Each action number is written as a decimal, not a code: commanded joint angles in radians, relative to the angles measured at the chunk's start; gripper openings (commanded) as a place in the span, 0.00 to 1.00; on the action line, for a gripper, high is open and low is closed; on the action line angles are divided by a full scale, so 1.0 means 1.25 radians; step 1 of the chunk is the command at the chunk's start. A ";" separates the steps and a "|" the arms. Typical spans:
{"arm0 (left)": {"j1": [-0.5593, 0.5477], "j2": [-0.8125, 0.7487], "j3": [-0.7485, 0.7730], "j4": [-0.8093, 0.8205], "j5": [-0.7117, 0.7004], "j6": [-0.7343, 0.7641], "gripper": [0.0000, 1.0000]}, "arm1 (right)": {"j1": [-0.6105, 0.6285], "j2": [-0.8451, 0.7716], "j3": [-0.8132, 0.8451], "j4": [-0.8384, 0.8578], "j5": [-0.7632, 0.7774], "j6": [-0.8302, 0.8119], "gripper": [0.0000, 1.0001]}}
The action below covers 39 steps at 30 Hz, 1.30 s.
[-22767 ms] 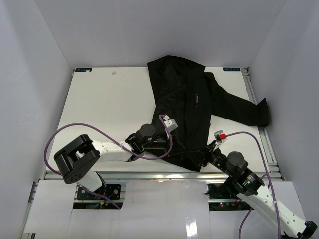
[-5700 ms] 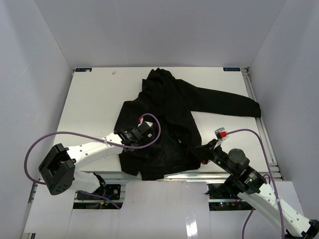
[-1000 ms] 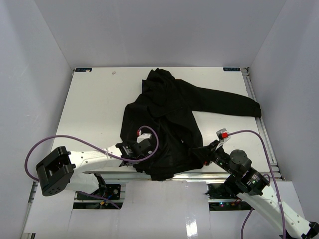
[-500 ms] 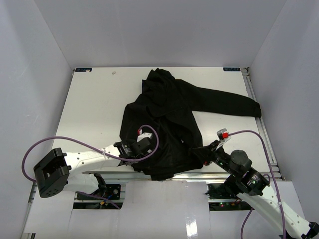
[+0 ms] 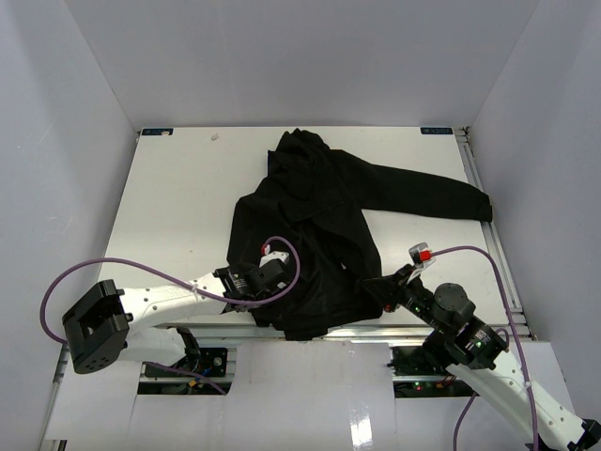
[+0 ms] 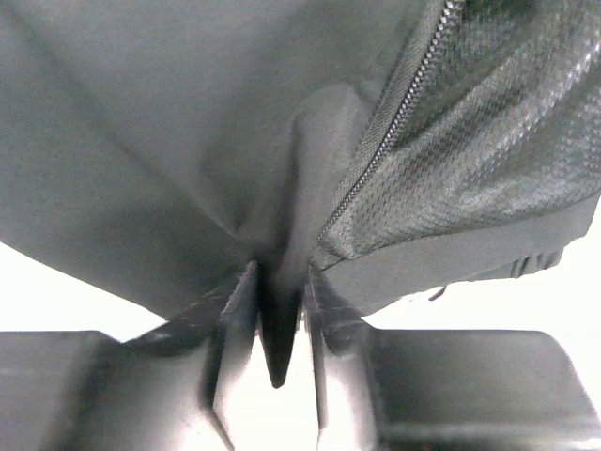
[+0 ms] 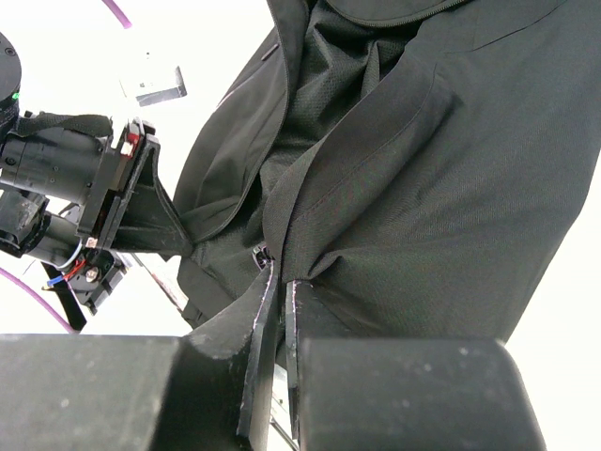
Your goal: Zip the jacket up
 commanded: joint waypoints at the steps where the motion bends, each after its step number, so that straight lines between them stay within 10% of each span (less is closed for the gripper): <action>1: -0.004 -0.025 0.022 0.015 0.038 0.016 0.22 | 0.005 -0.013 0.022 0.017 -0.004 -0.002 0.08; 3: -0.004 -0.026 0.022 0.022 0.048 0.022 0.26 | 0.004 -0.014 0.022 0.017 -0.004 -0.002 0.08; 6: -0.004 -0.028 0.024 0.020 0.049 0.027 0.57 | 0.004 -0.014 0.022 0.016 -0.004 -0.002 0.08; 18: -0.004 -0.024 0.051 0.008 0.045 0.042 0.60 | 0.004 -0.017 0.018 0.015 -0.005 -0.004 0.08; 23: -0.004 -0.017 0.053 0.007 0.051 0.049 0.51 | 0.004 -0.017 0.018 0.016 -0.005 -0.004 0.08; 30: -0.004 0.001 0.047 0.016 0.071 0.054 0.04 | 0.005 -0.013 0.017 0.018 -0.003 -0.004 0.08; 33: -0.004 -0.007 0.052 0.017 0.064 0.059 0.00 | 0.005 -0.004 0.017 0.025 -0.005 -0.004 0.08; 36: -0.004 -0.021 0.064 0.024 0.051 0.066 0.07 | 0.005 0.013 0.022 0.036 -0.009 -0.004 0.08; 39: -0.004 -0.040 0.071 0.037 0.048 0.076 0.45 | 0.004 0.038 0.027 0.047 -0.016 -0.005 0.08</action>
